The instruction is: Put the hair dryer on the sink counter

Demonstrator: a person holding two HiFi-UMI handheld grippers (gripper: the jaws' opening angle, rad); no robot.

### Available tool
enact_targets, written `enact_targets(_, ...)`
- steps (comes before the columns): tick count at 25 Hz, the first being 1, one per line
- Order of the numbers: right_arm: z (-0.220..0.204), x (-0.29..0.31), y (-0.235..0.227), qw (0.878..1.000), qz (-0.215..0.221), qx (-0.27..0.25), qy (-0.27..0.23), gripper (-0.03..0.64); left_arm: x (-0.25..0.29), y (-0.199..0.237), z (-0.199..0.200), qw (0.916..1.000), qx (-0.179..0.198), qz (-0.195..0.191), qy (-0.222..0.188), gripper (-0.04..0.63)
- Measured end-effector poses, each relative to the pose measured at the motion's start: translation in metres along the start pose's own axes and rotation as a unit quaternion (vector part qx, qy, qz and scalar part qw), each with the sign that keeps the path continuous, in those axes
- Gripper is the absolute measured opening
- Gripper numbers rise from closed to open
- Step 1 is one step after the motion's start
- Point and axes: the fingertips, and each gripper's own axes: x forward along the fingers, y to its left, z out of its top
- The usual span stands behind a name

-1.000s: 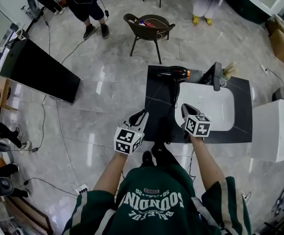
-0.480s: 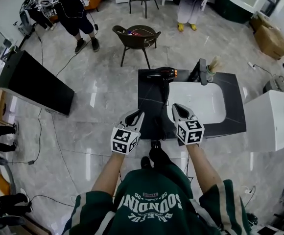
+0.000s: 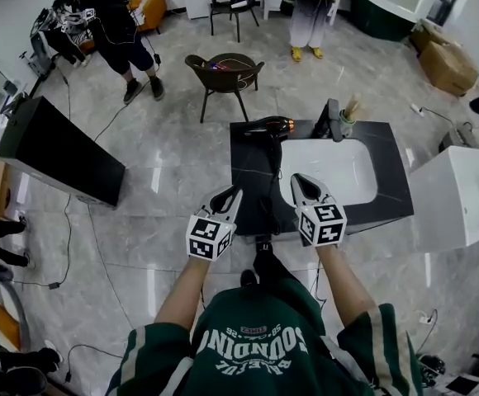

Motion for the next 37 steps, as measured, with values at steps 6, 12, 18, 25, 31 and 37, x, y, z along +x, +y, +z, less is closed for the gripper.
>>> enact_targets(6,0.000,-0.008,0.005,1.000,-0.005,0.002,-0.005,0.043,-0.008,-0.003,0.003,1.0000,0.007,-0.005,-0.003,0.054)
enact_targets(12,-0.005,-0.016,0.003,1.000,-0.007,0.001,-0.002,0.043,-0.009,-0.007,0.001,0.9999,0.012,-0.006,0.000,0.054)
enact_targets(18,-0.006,-0.018,0.006,1.000,-0.006,-0.003,0.000,0.041,-0.010,-0.008,0.002,0.9999,0.013,-0.008,-0.001,0.054)
enact_targets(25,-0.006,-0.023,0.003,1.000,-0.008,-0.004,0.002,0.041,-0.007,-0.015,0.004,0.9998,0.015,-0.015,0.002,0.054)
enact_targets(31,-0.009,-0.019,-0.001,1.000,-0.008,-0.005,0.007,0.041,-0.001,-0.011,0.002,0.9998,0.013,-0.017,0.004,0.054)
enact_targets(37,-0.007,-0.014,-0.007,1.000,-0.007,-0.008,0.008,0.041,0.007,-0.009,0.003,0.9997,0.012,-0.018,0.004,0.054)
